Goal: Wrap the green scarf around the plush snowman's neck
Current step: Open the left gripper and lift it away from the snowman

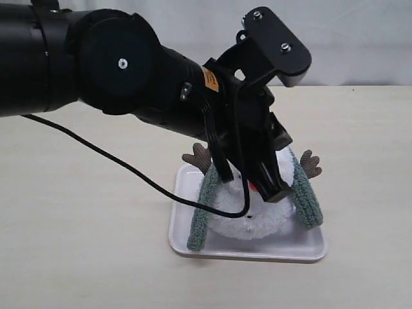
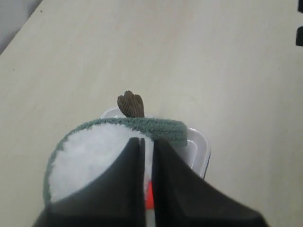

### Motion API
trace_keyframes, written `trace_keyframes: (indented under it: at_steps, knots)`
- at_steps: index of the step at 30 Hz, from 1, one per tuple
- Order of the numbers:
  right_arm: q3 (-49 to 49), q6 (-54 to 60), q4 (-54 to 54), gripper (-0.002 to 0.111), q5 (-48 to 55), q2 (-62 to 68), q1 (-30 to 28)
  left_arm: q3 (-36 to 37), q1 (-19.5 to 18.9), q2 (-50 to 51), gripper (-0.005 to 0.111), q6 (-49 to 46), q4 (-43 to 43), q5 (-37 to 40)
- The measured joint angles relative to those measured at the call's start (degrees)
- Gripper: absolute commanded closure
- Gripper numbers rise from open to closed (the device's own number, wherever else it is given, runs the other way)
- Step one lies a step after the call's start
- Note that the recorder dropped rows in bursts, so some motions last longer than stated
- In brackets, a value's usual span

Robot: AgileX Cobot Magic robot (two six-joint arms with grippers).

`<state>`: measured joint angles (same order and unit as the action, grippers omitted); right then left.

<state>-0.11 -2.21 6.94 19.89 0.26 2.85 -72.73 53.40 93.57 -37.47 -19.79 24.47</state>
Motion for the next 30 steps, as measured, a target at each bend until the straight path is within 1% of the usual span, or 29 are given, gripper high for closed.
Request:
trace_keyframes:
  at_steps: [1, 7, 9, 11, 12, 13, 14, 15, 19, 26, 30]
  knots:
    - [0.0, 0.0, 0.0, 0.064, 0.0, 0.0, 0.0, 0.0, 0.4, -0.5, 0.107, -0.1, 0.2, 0.0]
    - [0.0, 0.0, 0.0, 0.064, 0.0, 0.0, 0.0, 0.2, 0.8, -6.0, 0.107, -0.2, 0.7, -1.6]
    - [0.0, 0.0, 0.0, 0.064, 0.0, 0.0, 0.0, 1.5, 0.8, -8.8, 0.107, -0.2, 0.7, -3.1]
    - [0.0, 0.0, 0.0, 0.064, 0.0, 0.0, 0.0, 5.7, 0.8, -13.5, 0.107, -0.2, 0.7, -6.5]
    - [0.0, 0.0, 0.0, 0.064, 0.0, 0.0, 0.0, 9.9, 0.8, -17.2, 0.107, -0.2, 0.8, -9.3]
    - [0.0, 0.0, 0.0, 0.064, 0.0, 0.0, 0.0, 11.6, 0.8, -18.9, 0.107, -0.2, 0.8, -10.7]
    - [0.0, 0.0, 0.0, 0.064, 0.0, 0.0, 0.0, 15.9, 0.8, -23.2, 0.107, -0.2, 0.8, -13.7]
    - [0.0, 0.0, 0.0, 0.064, 0.0, 0.0, 0.0, 17.9, 0.8, -25.4, 0.107, -0.1, 0.8, -14.8]
    - [0.0, 0.0, 0.0, 0.064, 0.0, 0.0, 0.0, 27.5, 0.8, -39.2, 0.107, -0.1, -2.7, -20.7]
    - [0.0, 0.0, 0.0, 0.064, 0.0, 0.0, 0.0, 34.2, 0.8, -52.8, 0.107, 0.8, -6.2, -20.4]
    - [0.0, 0.0, 0.0, 0.064, 0.0, 0.0, 0.0, 36.4, 0.8, -57.6, 0.107, 1.6, -7.3, -18.7]
